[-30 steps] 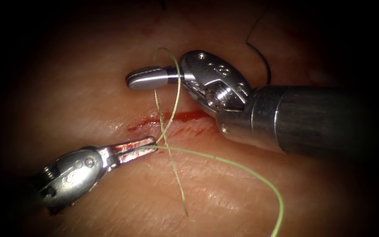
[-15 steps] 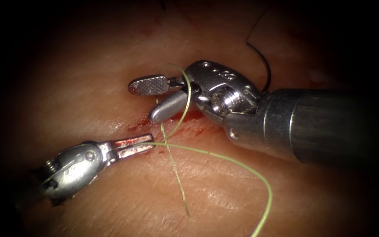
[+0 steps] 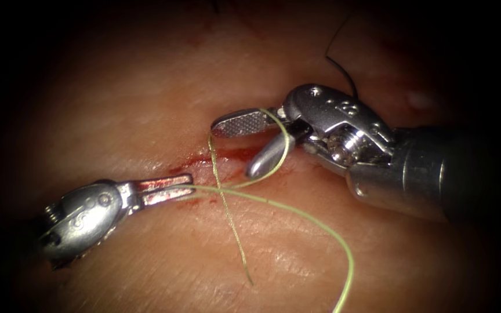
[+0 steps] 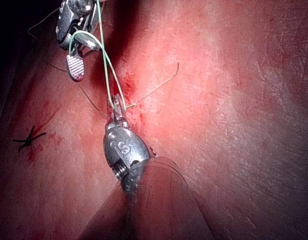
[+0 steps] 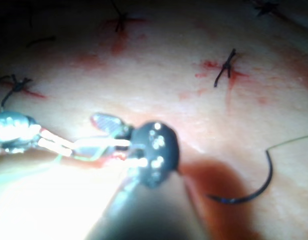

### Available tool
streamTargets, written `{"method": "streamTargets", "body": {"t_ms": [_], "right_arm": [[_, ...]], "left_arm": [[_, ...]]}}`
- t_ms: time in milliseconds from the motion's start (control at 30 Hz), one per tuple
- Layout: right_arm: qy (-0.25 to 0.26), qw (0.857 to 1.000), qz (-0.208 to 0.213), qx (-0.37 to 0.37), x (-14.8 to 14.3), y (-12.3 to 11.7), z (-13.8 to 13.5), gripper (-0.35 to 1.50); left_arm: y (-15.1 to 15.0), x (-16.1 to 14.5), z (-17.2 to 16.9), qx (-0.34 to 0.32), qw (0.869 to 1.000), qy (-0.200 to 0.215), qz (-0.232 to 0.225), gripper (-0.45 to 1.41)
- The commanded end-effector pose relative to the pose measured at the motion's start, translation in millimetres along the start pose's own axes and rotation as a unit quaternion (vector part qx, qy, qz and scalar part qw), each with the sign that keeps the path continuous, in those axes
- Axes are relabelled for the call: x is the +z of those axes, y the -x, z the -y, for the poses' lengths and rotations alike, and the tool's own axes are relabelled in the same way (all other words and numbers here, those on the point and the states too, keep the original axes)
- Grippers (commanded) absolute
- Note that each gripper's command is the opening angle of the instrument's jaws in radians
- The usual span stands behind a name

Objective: Wound Closure

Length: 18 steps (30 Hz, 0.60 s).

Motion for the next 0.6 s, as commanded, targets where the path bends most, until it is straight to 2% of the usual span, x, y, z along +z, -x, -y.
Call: {"method": "streamTargets", "body": {"t_ms": [33,167,367,600], "right_arm": [[-0.002,1.000,0.000,-0.005,0.4,0.6,-0.4,0.52],[-0.024,0.999,0.023,-0.028,0.6,1.2,-0.3,0.44],[-0.059,0.995,0.059,-0.055,0.9,1.6,-0.2,0.15],[-0.086,0.991,0.082,-0.063,2.0,2.4,1.2,0.09]], "left_arm": [[0.3,0.5,0.3,-0.001,1.000,0.000,-0.005,-0.45],[-0.1,0.4,0.5,-0.002,1.000,0.003,-0.014,-0.45],[-0.2,0.6,0.9,-0.003,1.000,0.002,-0.015,-0.45],[0.1,0.9,1.7,-0.002,1.000,0.001,-0.015,-0.45]]}}
